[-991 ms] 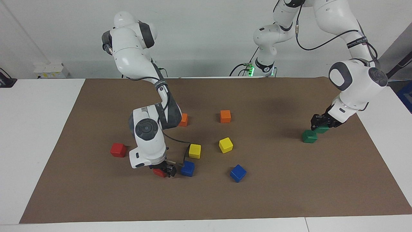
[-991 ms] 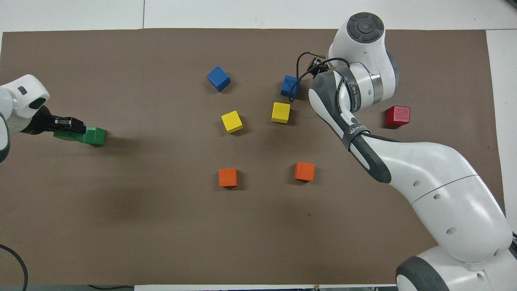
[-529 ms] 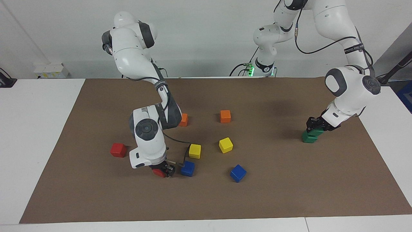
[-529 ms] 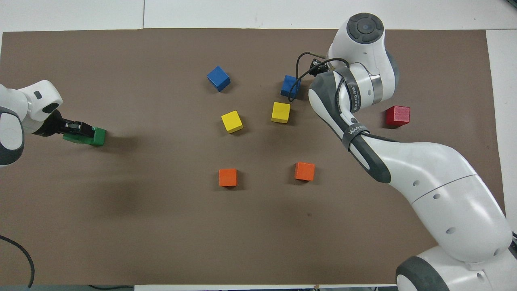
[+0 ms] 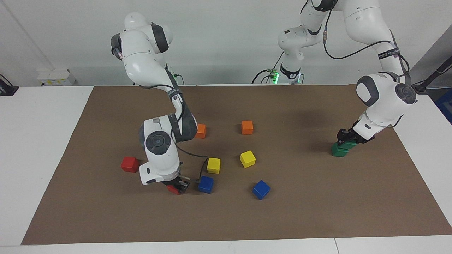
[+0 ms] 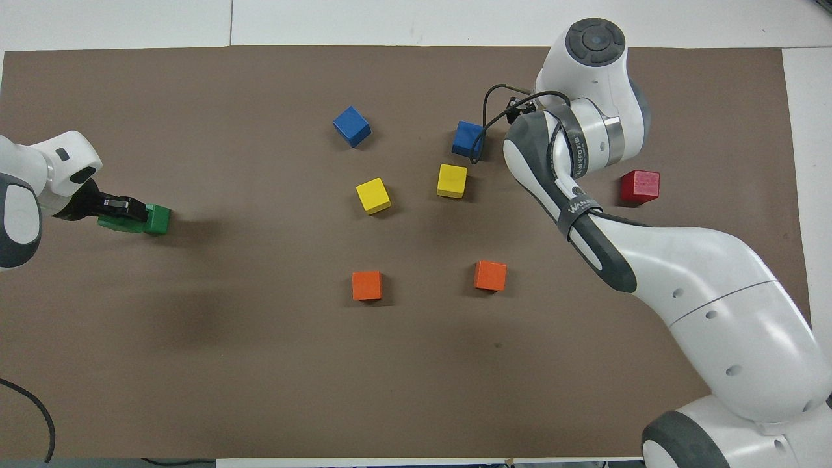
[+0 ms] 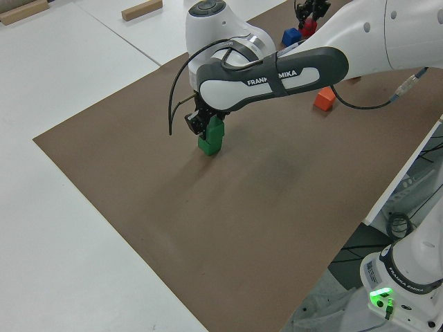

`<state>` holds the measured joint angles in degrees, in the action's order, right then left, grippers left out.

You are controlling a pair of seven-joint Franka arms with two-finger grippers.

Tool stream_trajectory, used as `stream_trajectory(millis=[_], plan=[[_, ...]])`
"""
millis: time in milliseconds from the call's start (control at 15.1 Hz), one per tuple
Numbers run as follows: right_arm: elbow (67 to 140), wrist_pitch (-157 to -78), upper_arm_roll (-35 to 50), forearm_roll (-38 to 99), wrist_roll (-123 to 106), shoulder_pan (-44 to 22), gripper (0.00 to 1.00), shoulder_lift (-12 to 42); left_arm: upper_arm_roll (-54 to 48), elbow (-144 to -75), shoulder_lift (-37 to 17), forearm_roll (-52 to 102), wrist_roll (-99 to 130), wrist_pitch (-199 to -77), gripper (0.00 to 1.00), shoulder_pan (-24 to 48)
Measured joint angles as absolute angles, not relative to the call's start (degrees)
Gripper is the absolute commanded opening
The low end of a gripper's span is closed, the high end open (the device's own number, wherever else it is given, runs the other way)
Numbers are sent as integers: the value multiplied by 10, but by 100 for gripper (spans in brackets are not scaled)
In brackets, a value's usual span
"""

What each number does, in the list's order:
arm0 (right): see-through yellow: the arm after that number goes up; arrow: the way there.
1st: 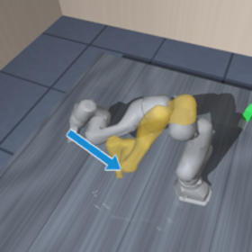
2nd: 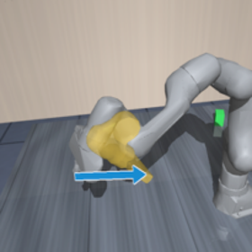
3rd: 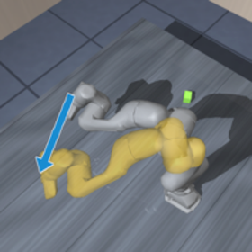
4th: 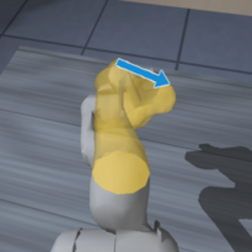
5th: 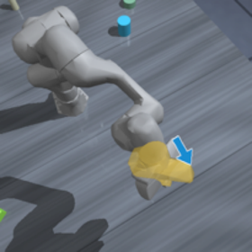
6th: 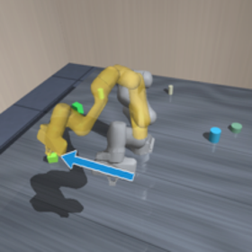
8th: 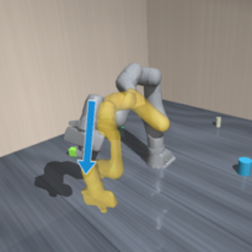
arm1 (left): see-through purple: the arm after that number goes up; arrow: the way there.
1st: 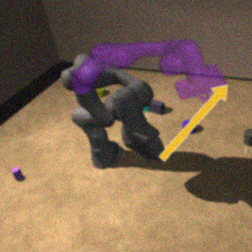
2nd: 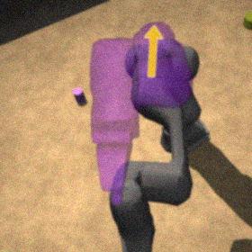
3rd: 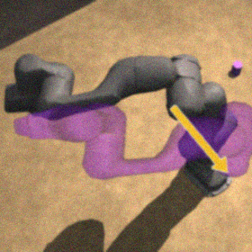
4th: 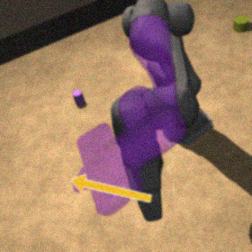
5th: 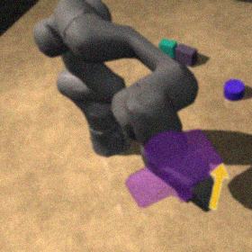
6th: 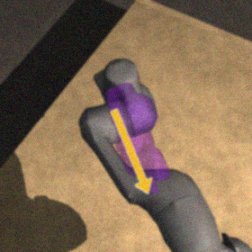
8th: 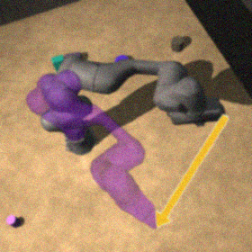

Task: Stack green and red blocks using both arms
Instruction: 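Hold the green stack while the right gripper stacks the red cube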

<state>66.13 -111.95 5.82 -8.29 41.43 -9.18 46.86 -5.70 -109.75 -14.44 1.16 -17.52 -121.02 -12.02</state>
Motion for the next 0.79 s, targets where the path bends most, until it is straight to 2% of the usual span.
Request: stream_trajectory(millis=[132, 330, 529, 595, 661, 727, 793], plan=[[658, -1078, 58, -83, 351, -75, 0, 445, -58, -1098, -144, 11, -168, -1214, 0, -119], [685, -1026, 59, -83, 237, -44, 0, 373, -58, -1103, -144, 10, -158, -1221, 0, -113], [816, -1070, 60, -83, 163, -3, 0, 274, -58, -1108, -144, 8, -151, -1229, 0, -107], [869, -1107, 60, -83, 139, 14, 0, 248, -58, -1109, -144, 2, -150, -1230, 35, -107], [916, -1147, 60, -83, 116, 31, 0, 230, -58, -1110, -144, -2, -150, -1230, 56, -107], [957, -1183, 59, -83, 97, 47, 0, 219, -58, -1111, -144, -6, -150, -1231, 63, -107], [988, -1210, 59, -83, 84, 59, 0, 211, -58, -1112, -144, -7, -150, -1234, 88, -107]])
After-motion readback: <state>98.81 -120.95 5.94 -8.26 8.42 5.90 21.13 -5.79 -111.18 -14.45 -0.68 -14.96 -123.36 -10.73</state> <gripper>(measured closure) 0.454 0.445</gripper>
